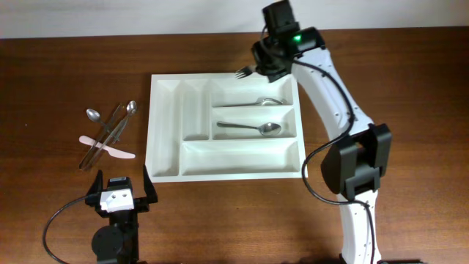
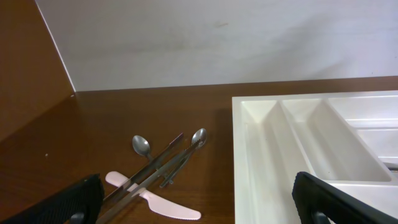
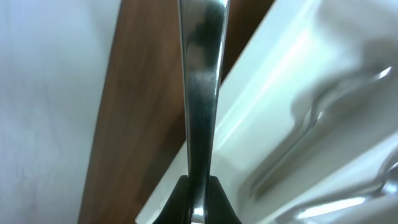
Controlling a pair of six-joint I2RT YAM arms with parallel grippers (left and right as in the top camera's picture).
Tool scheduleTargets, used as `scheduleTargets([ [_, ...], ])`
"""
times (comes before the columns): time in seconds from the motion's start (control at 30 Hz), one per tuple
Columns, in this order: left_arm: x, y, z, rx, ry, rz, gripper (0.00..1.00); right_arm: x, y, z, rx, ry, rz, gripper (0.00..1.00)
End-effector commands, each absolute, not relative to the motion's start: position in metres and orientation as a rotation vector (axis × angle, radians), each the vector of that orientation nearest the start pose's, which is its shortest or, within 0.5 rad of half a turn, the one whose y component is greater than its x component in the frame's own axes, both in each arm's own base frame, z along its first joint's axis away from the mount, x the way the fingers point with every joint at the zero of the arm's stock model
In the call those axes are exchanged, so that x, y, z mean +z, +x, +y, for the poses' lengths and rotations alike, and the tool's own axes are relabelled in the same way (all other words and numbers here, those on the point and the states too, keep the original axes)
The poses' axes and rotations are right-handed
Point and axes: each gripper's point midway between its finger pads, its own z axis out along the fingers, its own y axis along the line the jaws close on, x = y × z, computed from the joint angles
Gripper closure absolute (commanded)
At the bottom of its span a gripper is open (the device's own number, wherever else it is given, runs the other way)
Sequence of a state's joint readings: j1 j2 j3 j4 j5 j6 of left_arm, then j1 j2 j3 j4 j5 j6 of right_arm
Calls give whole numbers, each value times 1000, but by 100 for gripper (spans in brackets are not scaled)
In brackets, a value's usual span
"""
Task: Pack container
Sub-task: 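Lift the fork with the right gripper and carry it over the tray, then release the fork into the upper-right compartment and withdraw right gripper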
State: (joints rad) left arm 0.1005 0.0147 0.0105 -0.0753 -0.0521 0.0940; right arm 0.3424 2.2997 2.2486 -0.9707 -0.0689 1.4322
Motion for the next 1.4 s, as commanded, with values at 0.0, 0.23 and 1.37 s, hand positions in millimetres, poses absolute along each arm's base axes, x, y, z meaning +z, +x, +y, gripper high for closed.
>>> scheduleTargets([
  [0.0,157,244,33,193,-33,1652,1,125,532,213,624,1483,2390,96],
  [0.23,157,244,33,193,-33,1652,1,97,522,219,575,1561,2442,96],
  [1.37,157,244,33,193,-33,1652,1,130,506,87,-101,420,2771,51],
])
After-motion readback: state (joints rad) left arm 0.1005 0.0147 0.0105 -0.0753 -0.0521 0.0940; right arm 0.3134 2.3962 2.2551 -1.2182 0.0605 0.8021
